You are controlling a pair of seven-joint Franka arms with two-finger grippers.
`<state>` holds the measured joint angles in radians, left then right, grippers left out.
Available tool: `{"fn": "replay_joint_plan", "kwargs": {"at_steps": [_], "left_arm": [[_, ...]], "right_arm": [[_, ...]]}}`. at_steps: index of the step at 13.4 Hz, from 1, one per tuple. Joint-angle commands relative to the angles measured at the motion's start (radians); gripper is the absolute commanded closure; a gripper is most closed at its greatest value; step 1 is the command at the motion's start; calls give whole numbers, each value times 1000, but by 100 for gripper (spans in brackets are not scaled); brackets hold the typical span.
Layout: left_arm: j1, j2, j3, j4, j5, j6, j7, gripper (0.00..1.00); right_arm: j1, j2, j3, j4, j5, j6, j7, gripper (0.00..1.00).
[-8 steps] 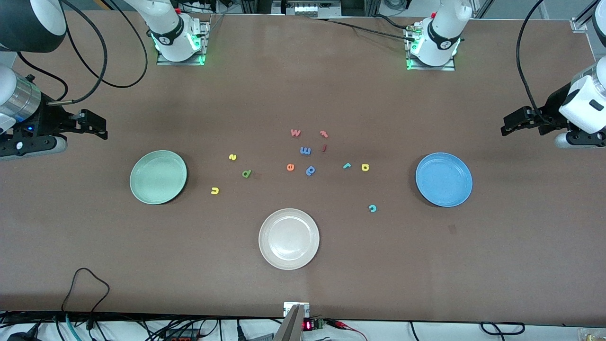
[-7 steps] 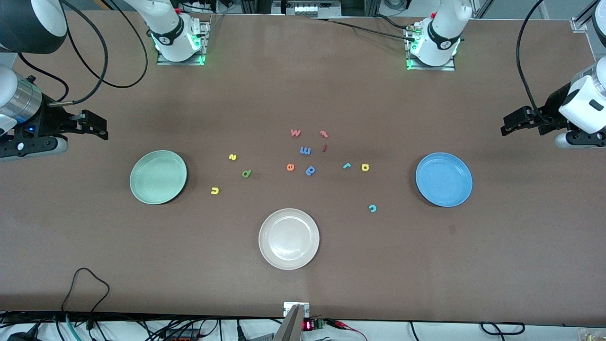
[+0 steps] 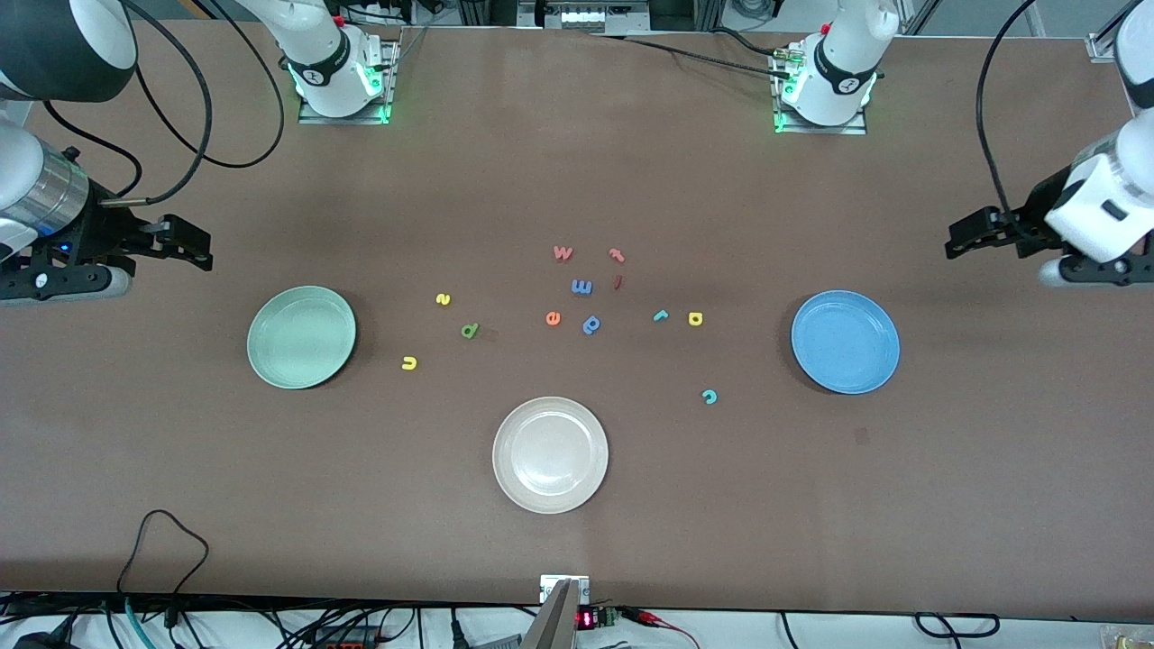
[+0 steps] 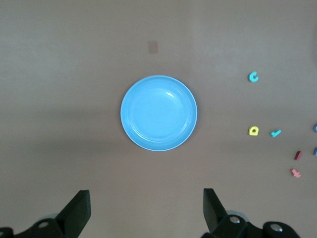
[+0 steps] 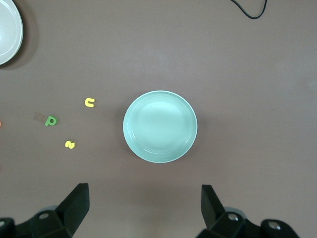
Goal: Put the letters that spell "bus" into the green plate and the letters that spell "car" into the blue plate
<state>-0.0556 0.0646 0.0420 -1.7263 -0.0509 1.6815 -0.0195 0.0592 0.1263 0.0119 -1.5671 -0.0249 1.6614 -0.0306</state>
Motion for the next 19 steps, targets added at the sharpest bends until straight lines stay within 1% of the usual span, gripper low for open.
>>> {"fn": "replay_joint_plan", "kwargs": {"at_steps": [1,3,5,6,7,9,10,13,16,19], "left_arm": [[-46,188,-57,45,20,96,6,0],[-99,300,-67,85,17,162,-3,0],[-142,424,-67,145,16,234,-3,0],[-156,475,-67,172,7,265,-3,2],[-173,524,-67,203,0,291,-7,6],[-214,607,-67,250,-1,355,-39,13],[-231,644,-67,260,0,401,-66,16],[-288,722,-67,261,3,545,-157,29],[-306,777,-67,264,2,613,-171,39],[-310,799,-67,266,0,647,-172,44]], "right_arm": [[-4,16,2,12,3,0,11,0],[2,42,3,7,2,-11,14,0],[31,99,3,3,0,-8,-9,0],[51,128,3,2,2,-14,-5,0],[77,145,3,1,0,-15,4,0],[125,203,3,-5,2,23,15,0],[131,223,3,-26,3,81,18,0],[171,225,3,-178,3,330,108,0],[203,274,3,-267,2,535,190,0],[238,351,3,-307,3,688,262,0]]}}
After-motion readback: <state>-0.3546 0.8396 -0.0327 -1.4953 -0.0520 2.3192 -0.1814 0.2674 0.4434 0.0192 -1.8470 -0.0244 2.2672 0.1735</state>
